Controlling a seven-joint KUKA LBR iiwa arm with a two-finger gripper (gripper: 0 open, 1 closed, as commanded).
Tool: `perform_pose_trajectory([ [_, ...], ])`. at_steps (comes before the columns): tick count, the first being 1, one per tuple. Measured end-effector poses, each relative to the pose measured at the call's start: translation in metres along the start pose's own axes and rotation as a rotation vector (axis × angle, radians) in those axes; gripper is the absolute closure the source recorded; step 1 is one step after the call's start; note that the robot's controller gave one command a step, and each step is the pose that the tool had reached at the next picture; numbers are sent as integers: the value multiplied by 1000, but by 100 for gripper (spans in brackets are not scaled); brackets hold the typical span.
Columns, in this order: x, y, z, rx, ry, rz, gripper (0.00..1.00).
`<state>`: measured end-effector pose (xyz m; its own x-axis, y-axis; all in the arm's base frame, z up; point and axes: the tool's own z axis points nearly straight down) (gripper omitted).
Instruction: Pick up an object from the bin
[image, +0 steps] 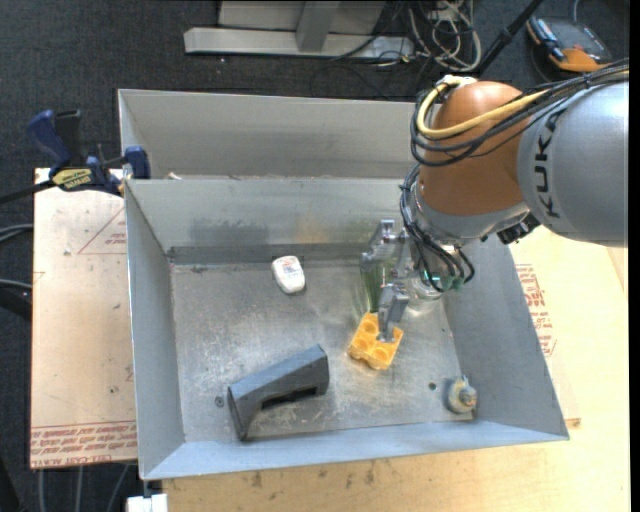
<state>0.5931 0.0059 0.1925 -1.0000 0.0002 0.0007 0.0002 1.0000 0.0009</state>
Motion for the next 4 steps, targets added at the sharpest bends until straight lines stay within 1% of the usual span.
perform_pose_trajectory([
  [1,-1,0,-1,0,-2,0,0],
  [2,-1,-13,33,0,-7,-94,0],
  [3,-14,-54,119,2,-8,-360,100],
  [4,-14,-54,119,2,-9,-360,100],
])
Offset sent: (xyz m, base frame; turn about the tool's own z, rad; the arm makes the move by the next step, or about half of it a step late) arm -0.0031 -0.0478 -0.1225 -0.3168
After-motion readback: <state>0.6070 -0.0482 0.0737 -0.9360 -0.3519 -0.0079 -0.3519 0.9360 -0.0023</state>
